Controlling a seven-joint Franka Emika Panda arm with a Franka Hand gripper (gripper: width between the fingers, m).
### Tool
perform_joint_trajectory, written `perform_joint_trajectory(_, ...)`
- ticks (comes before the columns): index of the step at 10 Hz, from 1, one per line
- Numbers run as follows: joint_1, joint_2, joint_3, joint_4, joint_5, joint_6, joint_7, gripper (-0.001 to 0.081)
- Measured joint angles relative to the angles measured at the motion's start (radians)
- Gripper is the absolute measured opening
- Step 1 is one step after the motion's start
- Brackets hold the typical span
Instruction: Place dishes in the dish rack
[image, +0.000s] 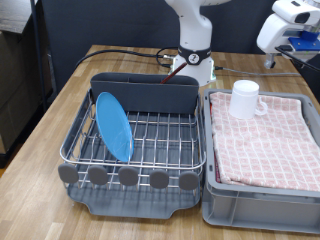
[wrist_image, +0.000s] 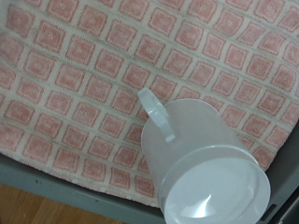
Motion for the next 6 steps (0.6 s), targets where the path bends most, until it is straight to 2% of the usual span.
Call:
perform_joint_trajectory(3, 0.000, 0.049, 0.012, 0.060, -0.002, -0.041, -0.058, 0.0803)
perform_joint_trajectory(6, 0.001, 0.111, 0.037, 0.082, -0.003, -0.035, -0.078, 0.0803)
